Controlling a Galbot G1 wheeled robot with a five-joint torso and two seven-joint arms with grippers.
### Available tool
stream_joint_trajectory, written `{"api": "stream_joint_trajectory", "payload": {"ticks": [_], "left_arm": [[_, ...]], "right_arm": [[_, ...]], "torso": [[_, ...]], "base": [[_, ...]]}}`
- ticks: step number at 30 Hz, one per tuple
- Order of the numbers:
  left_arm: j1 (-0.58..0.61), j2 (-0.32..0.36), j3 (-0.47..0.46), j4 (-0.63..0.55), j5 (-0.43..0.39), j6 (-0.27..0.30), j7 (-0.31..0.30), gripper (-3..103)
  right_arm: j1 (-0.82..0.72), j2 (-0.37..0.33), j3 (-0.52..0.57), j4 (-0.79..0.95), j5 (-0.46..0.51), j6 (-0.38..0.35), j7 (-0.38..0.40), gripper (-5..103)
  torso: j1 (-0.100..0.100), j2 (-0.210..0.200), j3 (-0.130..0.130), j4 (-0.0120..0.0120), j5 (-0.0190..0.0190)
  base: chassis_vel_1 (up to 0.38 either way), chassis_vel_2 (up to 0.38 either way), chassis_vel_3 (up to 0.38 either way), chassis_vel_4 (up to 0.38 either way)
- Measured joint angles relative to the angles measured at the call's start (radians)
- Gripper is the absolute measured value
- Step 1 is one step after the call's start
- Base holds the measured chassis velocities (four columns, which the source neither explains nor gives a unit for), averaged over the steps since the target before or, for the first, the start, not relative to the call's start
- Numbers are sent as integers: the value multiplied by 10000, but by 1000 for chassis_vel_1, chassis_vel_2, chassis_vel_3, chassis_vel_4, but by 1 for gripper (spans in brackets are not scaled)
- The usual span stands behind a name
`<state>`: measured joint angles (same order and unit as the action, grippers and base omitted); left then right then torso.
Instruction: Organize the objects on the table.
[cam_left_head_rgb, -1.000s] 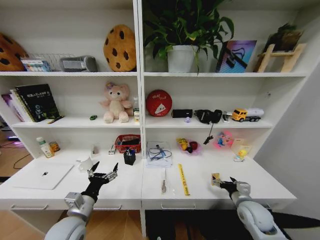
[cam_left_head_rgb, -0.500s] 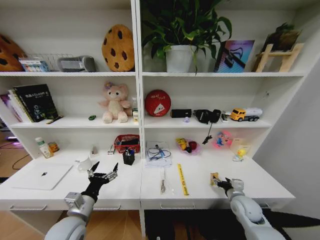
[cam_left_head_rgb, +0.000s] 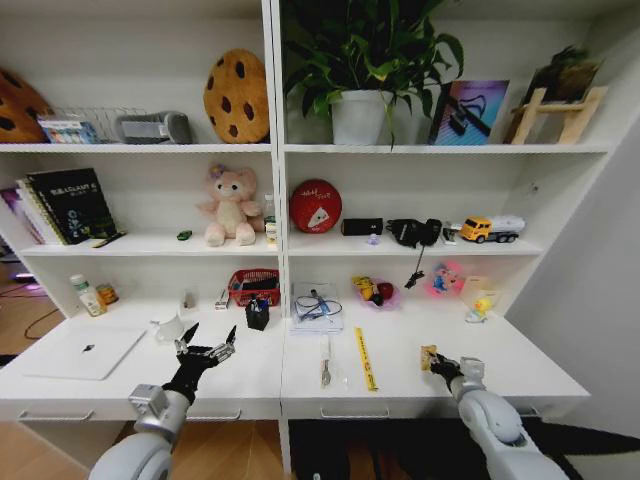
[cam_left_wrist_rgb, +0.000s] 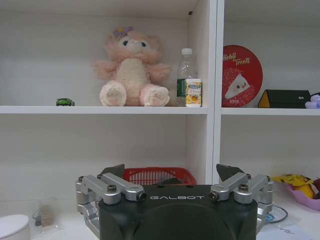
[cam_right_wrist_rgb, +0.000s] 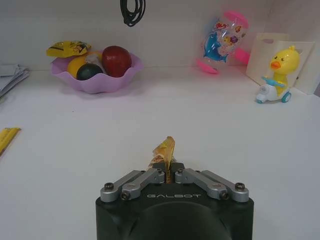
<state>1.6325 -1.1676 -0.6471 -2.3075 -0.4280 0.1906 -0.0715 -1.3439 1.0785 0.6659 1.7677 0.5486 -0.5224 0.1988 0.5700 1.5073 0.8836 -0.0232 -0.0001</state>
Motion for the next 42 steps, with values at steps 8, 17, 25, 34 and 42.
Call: {"api": "stream_joint_trajectory", "payload": {"ticks": [8, 17, 25, 34, 42], "left_arm": [[0, 0, 0, 0, 0, 0, 0, 100], [0, 0, 0, 0, 0, 0, -1, 100], [0, 0, 0, 0, 0, 1, -1, 100], [0, 0, 1, 0, 0, 0, -4, 100], [0, 0, 1, 0, 0, 0, -5, 100]], "right_arm": [[32, -32, 30, 33, -106, 276, -238, 0], [664, -608, -172, -118, -1475, 2316, -2654, 0], [3306, -1016, -1447, -2488, -1938, 4010, -4362, 0], [7685, -488, -4004, -6488, -1634, 4956, -5297, 0], [9394, 780, -4601, -8867, -1763, 4964, -4996, 0]], "torso": [[0, -1, 0, 0, 1], [0, 0, 0, -1, 0], [1, -1, 0, 3, 1], [2, -1, 1, 3, -1], [2, -2, 1, 1, 0]], "base": [[0, 0, 0, 0], [0, 0, 0, 0], [0, 0, 0, 0], [0, 0, 0, 0], [0, 0, 0, 0]]}}
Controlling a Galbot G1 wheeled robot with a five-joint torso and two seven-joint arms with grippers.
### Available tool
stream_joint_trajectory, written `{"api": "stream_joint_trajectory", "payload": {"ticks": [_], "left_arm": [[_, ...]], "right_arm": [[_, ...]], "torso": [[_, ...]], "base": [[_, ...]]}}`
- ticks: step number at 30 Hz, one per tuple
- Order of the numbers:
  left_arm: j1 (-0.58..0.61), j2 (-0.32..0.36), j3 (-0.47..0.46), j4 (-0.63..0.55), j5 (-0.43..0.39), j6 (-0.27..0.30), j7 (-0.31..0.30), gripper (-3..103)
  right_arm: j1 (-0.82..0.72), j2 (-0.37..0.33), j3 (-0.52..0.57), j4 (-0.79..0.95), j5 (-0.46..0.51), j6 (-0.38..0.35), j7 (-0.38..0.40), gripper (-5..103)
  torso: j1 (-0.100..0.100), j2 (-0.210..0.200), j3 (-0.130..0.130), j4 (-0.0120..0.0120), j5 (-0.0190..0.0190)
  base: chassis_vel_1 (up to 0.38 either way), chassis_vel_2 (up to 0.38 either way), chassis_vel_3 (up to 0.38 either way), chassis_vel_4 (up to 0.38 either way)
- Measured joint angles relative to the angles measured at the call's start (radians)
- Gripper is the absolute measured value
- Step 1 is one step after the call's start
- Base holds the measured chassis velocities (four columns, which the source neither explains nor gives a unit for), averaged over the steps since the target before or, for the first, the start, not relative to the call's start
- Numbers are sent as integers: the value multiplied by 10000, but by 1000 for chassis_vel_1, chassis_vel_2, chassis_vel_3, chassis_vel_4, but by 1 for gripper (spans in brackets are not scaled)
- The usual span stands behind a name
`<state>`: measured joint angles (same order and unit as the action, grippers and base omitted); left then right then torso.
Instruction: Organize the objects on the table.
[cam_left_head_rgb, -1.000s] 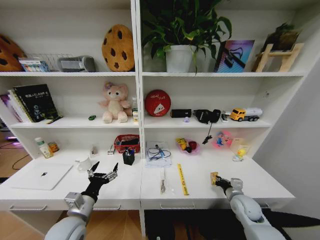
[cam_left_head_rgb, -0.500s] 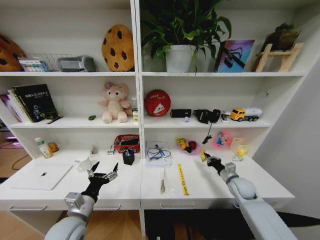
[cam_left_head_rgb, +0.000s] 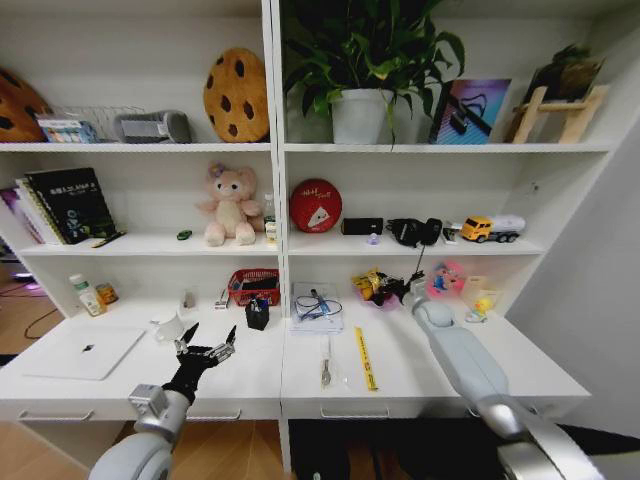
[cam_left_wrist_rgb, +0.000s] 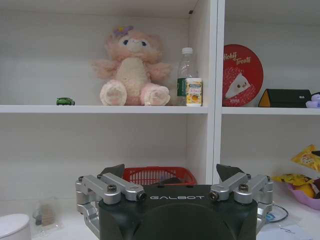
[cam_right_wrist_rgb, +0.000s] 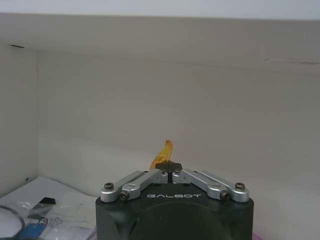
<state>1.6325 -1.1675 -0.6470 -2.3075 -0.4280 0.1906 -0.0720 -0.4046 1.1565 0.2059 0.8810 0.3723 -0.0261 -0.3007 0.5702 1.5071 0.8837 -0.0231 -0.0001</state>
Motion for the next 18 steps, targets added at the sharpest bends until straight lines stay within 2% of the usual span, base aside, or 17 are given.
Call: {"api": "stream_joint_trajectory", "payload": {"ticks": [7, 16, 17, 18], "left_arm": [[0, 0, 0, -1, 0, 0, 3, 100], [0, 0, 0, 0, 0, -1, 3, 100], [0, 0, 0, 0, 0, 0, 2, 100], [0, 0, 0, 0, 0, 0, 2, 100]], "right_arm": [[212, 427, 236, -553, -754, -43, 849, 0], [-120, 379, 690, -652, -1490, -56, 1793, 0], [-143, 357, 708, -677, -1550, -7, 1871, -3], [-171, 323, 723, -668, -1592, 20, 1892, 2]], "torso": [[0, 0, 0, -3, 1], [-1, 2, -2, -3, 1], [-2, 1, -1, -2, 3], [-1, 1, -2, -1, 1]], "base": [[0, 0, 0, 0], [0, 0, 0, 0], [0, 0, 0, 0], [0, 0, 0, 0]]}}
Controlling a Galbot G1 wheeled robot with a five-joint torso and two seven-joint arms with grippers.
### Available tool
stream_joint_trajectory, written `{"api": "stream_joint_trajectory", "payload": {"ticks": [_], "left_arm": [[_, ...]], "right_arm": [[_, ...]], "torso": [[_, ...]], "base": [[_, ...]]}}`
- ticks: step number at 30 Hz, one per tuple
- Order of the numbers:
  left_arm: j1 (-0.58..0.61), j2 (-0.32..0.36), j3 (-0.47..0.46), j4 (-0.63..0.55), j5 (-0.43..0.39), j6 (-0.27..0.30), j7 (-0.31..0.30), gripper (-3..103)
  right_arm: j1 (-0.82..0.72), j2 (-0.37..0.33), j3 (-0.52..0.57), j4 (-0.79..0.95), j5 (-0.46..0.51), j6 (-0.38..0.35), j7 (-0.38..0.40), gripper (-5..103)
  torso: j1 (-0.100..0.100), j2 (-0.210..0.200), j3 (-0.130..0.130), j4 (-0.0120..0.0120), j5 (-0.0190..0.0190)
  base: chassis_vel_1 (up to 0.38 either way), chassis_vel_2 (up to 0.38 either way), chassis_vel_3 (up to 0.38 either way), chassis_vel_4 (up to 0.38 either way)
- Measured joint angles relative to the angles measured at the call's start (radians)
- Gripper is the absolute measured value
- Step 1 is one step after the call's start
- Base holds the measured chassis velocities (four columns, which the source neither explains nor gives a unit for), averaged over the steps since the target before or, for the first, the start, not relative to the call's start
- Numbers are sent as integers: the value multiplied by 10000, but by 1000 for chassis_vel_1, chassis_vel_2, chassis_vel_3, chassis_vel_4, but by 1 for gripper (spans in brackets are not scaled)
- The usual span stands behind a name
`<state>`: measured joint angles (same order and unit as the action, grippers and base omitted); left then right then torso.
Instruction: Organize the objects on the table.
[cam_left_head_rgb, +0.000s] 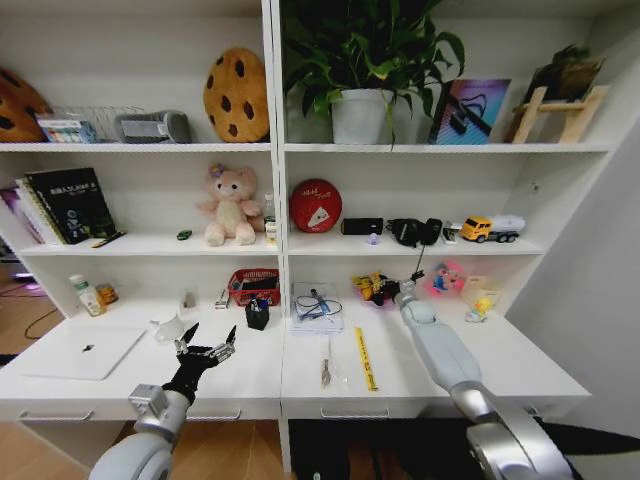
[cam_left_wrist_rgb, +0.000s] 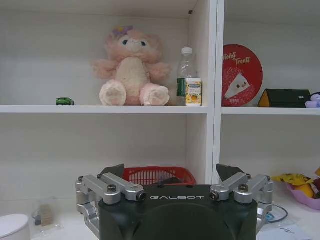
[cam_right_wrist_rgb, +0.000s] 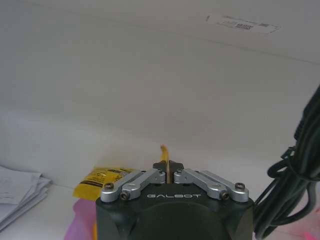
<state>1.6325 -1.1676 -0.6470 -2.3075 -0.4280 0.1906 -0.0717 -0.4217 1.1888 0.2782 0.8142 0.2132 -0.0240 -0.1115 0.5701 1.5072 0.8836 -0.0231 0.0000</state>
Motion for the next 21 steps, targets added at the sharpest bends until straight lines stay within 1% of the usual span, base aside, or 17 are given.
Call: {"api": "stream_joint_trajectory", "payload": {"ticks": [1, 4, 5, 8, 9, 11, 12, 15, 16, 17, 18, 19, 20, 21], "left_arm": [[0, 0, 0, 0, 0, 0, 0, 100], [0, 0, 0, 0, 0, 0, 2, 100], [0, 0, 0, 0, 0, 0, 2, 100], [0, 0, 0, 0, 0, 0, 1, 100], [0, 0, 0, 0, 0, 0, 1, 100], [0, 0, 0, 0, 0, 0, 3, 100], [0, 0, 0, 0, 0, 0, 3, 100], [0, 0, 0, 0, 0, 0, 3, 100], [0, 0, 0, 0, 0, 0, 3, 100], [0, 0, 0, 0, 0, 0, 3, 100], [0, 0, 0, 0, 0, 0, 2, 100], [0, 0, 0, 0, 0, 0, 4, 100], [0, 0, 0, 0, 0, 0, 4, 100], [0, 0, 0, 0, 0, 0, 6, 100]], "right_arm": [[0, 0, 0, 0, 0, 0, 0, 2], [-114, -112, 20, 241, -18, -4, 28, 18], [-114, -112, 20, 241, -18, -4, 28, 18], [-215, -199, -10, 529, 50, -73, 64, 34], [-215, -199, -10, 529, 50, -73, 64, 34], [-436, -322, -110, 1036, 193, -181, 74, 45], [-436, -322, -110, 1036, 193, -181, 74, 45], [-1348, -825, -330, 2825, 954, -916, 292, 61], [-1348, -825, -330, 2825, 954, -916, 292, 61], [-1577, -937, -360, 3288, 1159, -1114, 411, 61], [-2161, -1185, -418, 4400, 1542, -1633, 868, 67], [-2511, -1322, -438, 5023, 1673, -1941, 1222, 73], [-2511, -1322, -438, 5023, 1673, -1941, 1222, 73], [-3084, -1568, -424, 5909, 1859, -2290, 1610, 78]], "torso": [[0, 0, 0, 0, 0], [0, 1, 0, -1, 0], [0, 1, 0, -1, 0], [-1, 1, 0, -1, 0], [-1, 1, 0, -1, 0], [0, 1, 0, 2, 0], [0, 1, 0, 2, 0], [0, 0, 0, -1, 1], [0, 0, 0, -1, 1], [0, 0, 0, -2, 1], [-1, 1, 0, -1, -3], [-3, 1, 0, 0, 1], [-3, 1, 0, 0, 1], [-2, 1, -1, 3, 2]], "base": [[0, 0, 0, 0], [0, 0, 0, 0], [0, 0, 0, 0], [0, 0, 0, 0], [0, 0, 0, 0], [0, 0, 0, 0], [0, 0, 0, 0], [0, 0, 0, 0], [0, 0, 0, 0], [0, 0, 0, 0], [0, 0, 0, 0], [0, 0, 0, 0], [0, 0, 0, 0], [0, 0, 0, 0]]}}
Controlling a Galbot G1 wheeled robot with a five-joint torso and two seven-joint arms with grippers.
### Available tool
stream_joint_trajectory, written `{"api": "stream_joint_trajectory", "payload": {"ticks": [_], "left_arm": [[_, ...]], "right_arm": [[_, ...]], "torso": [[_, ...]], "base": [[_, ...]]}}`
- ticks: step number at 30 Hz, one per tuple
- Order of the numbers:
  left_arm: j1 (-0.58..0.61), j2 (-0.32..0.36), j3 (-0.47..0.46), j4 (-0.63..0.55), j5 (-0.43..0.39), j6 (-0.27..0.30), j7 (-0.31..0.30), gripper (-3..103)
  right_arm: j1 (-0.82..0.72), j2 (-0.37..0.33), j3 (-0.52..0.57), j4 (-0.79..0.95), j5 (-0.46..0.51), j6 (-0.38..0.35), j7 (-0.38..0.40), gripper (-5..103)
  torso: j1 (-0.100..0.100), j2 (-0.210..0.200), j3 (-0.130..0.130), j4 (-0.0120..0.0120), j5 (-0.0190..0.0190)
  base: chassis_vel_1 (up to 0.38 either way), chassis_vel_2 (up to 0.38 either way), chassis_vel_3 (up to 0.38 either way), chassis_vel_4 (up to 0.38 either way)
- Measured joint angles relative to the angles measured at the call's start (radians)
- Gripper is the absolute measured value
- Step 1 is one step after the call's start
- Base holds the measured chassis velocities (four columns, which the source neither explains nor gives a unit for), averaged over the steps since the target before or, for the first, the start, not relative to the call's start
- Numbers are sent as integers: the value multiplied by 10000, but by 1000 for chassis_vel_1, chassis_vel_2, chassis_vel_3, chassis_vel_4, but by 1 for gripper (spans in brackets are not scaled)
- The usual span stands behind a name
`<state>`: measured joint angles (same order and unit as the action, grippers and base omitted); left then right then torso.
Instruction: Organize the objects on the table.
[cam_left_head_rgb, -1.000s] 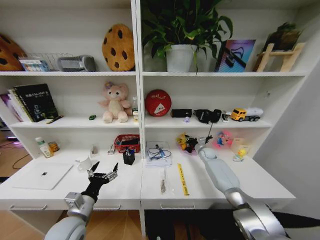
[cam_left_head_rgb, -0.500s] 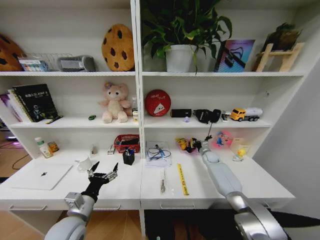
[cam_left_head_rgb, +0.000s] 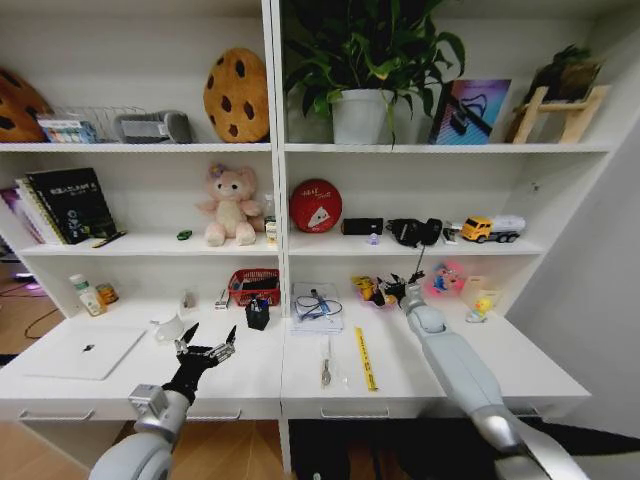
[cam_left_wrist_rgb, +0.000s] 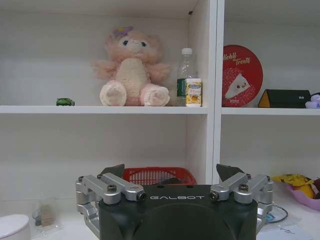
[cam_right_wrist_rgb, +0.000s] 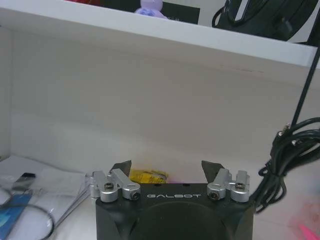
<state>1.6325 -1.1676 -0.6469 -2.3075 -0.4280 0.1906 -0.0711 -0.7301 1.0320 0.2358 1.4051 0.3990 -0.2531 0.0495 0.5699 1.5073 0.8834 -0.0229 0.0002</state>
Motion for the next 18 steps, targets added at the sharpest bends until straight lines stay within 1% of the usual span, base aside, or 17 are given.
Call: {"api": "stream_joint_trajectory", "payload": {"ticks": [1, 2, 3, 5, 6, 7, 9, 10, 12, 13, 14, 15, 16, 17, 18], "left_arm": [[0, 0, -1, 0, 0, 0, -3, 100], [0, 0, -1, 0, 0, 0, -3, 100], [0, 0, -1, 0, 0, 0, -3, 100], [0, 0, -1, 0, 0, 0, -3, 100], [0, 1, 0, 0, 0, 0, -3, 100], [0, 1, 0, 0, 0, 0, -3, 100], [0, 0, 0, 0, 0, 0, 0, 100], [0, 0, 0, 0, 0, 0, 0, 100], [0, 0, 0, 0, -1, 0, -2, 100], [0, 0, 0, 0, -1, 0, -2, 100], [0, 0, 0, 0, 0, 0, 1, 100], [0, 0, 0, 0, 0, 0, -1, 100], [0, 0, 0, 0, 0, 0, -2, 100], [0, 0, 0, 0, 0, 0, -2, 100], [0, 0, -1, 0, 0, 0, -1, 100]], "right_arm": [[-462, -184, 75, 595, 69, -200, 174, 83], [-1086, -385, 280, 1349, 120, -395, 311, 89], [-1086, -385, 280, 1349, 120, -395, 311, 89], [-2344, -712, 918, 2892, 312, -625, 684, 97], [-2680, -771, 1106, 3274, 359, -644, 805, 97], [-2680, -771, 1106, 3274, 359, -644, 805, 97], [-4039, -875, 1847, 4484, 470, -675, 1274, 100], [-4039, -875, 1847, 4484, 470, -675, 1274, 100], [-5227, -753, 2411, 5461, 568, -874, 1880, 100], [-5227, -753, 2411, 5461, 568, -874, 1880, 100], [-5579, -649, 2556, 5784, 510, -918, 2078, 100], [-5930, -504, 2718, 6078, 244, -931, 2255, 100], [-6134, -361, 2839, 6213, -320, -919, 2313, 100], [-6134, -361, 2839, 6213, -320, -919, 2313, 100], [-6224, -253, 2902, 6244, -1066, -846, 2330, 100]], "torso": [[0, 0, 1, 0, -3], [0, 0, 1, -6, 1], [0, 0, 1, -6, 1], [0, 1, 0, -6, -3], [-1, 1, 0, -6, -4], [-1, 1, 0, -6, -4], [-1, 1, -1, -3, -2], [-1, 1, -1, -3, -2], [-1, 1, -1, -5, -3], [-1, 1, -1, -5, -3], [-2, 1, -1, -6, -2], [-1, 1, 0, -5, -2], [-2, 1, -1, -4, -2], [-2, 1, -1, -4, -2], [-2, 2, 0, -5, -2]], "base": [[0, 0, 0, 0], [0, 0, 0, 0], [0, 0, 0, 0], [0, 0, 0, 0], [0, 0, 0, 0], [0, 0, 0, 0], [0, 0, 0, 0], [0, 0, 0, 0], [0, 0, 0, 0], [0, 0, 0, 0], [0, 0, 0, 0], [0, 0, 0, 0], [0, 0, 0, 0], [0, 0, 0, 0], [0, 0, 0, 0]]}}
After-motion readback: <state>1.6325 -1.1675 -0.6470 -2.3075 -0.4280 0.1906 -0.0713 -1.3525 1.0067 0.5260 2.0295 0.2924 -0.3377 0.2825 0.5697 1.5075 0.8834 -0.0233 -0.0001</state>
